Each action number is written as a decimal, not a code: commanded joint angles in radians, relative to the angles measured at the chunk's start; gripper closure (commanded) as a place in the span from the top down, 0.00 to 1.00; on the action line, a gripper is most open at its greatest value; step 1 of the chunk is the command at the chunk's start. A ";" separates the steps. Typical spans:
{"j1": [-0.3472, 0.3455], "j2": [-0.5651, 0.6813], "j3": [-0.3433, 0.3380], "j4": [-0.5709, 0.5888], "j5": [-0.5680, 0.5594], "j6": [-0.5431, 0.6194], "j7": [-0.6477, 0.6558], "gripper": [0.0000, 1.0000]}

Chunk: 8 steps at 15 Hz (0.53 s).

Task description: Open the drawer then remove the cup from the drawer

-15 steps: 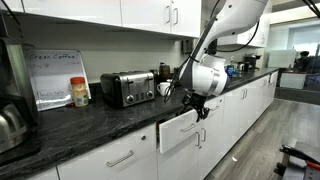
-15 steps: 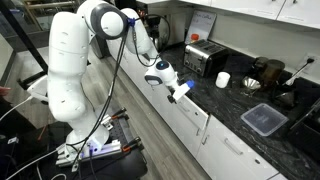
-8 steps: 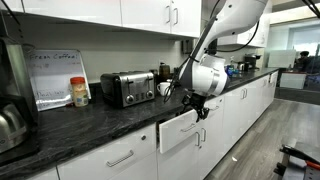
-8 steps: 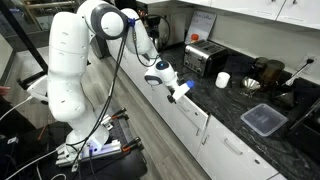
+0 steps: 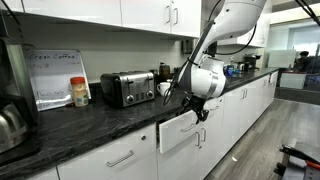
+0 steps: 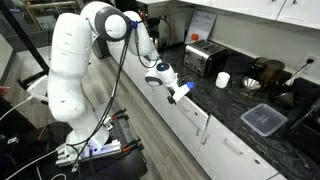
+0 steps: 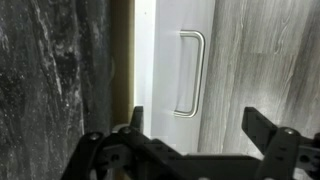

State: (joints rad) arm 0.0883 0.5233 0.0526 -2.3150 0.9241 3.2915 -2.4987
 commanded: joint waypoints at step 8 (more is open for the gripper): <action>-0.046 0.070 0.042 0.053 -0.015 0.039 -0.012 1.00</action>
State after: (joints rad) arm 0.0685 0.5631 0.0746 -2.2833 0.9229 3.3098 -2.4990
